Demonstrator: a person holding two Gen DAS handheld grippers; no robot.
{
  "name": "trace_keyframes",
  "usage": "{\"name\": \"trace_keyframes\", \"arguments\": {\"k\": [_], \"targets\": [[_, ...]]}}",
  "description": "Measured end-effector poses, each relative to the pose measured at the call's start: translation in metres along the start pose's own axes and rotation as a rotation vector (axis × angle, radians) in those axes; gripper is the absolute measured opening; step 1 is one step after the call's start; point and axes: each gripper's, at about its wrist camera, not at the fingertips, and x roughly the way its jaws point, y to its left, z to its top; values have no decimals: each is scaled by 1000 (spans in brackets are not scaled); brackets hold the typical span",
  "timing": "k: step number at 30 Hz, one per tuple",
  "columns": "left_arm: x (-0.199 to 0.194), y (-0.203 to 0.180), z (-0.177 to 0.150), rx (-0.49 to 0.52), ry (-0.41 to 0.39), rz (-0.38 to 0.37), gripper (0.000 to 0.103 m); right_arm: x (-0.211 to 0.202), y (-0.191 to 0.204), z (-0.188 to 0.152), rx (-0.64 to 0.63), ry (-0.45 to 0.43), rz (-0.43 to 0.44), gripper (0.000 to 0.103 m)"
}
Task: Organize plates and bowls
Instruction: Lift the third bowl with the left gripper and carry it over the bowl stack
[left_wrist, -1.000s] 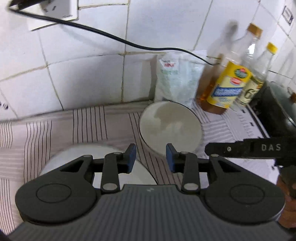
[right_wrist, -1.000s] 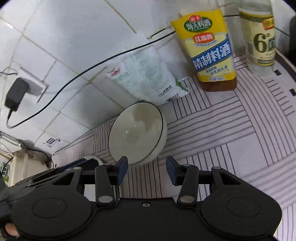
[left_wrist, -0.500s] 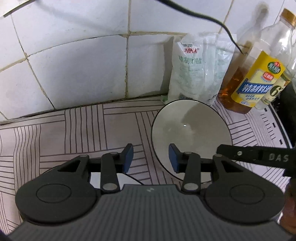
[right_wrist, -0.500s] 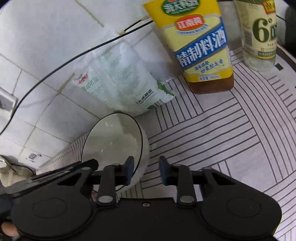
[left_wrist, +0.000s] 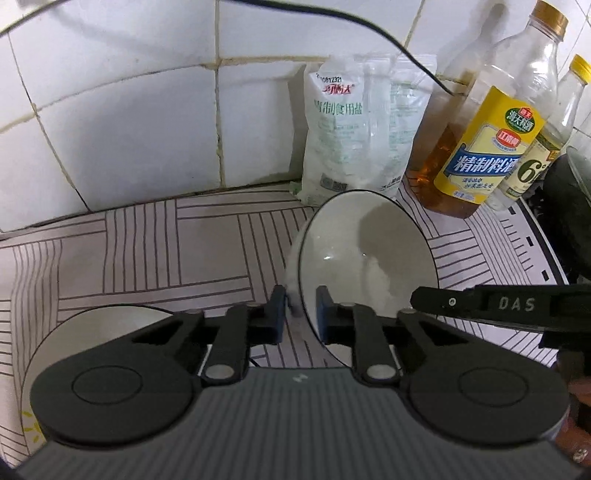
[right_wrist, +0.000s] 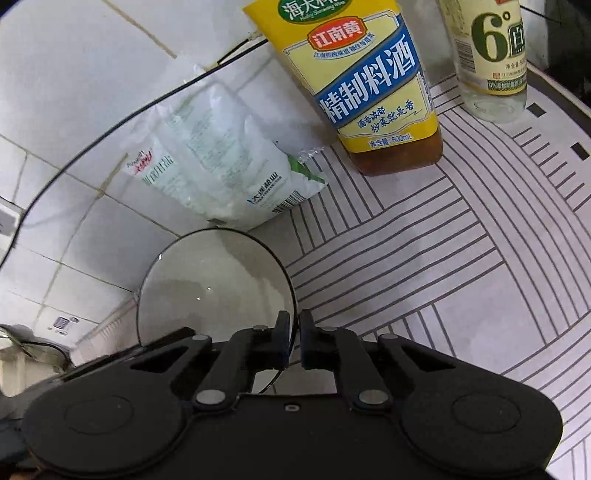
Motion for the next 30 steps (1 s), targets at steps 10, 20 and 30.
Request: {"name": "trace_keyframes", "arguments": {"k": [10, 20, 30], "targets": [[-36, -7, -9, 2, -9, -2, 15, -35, 5, -14, -25, -40, 64, 9], [-104, -23, -30, 26, -22, -56, 16, -109, 17, -41, -84, -97, 88, 11], [-160, -29, -59, 24, 3, -104, 16, -171, 29, -82, -125, -153, 107, 13]]}}
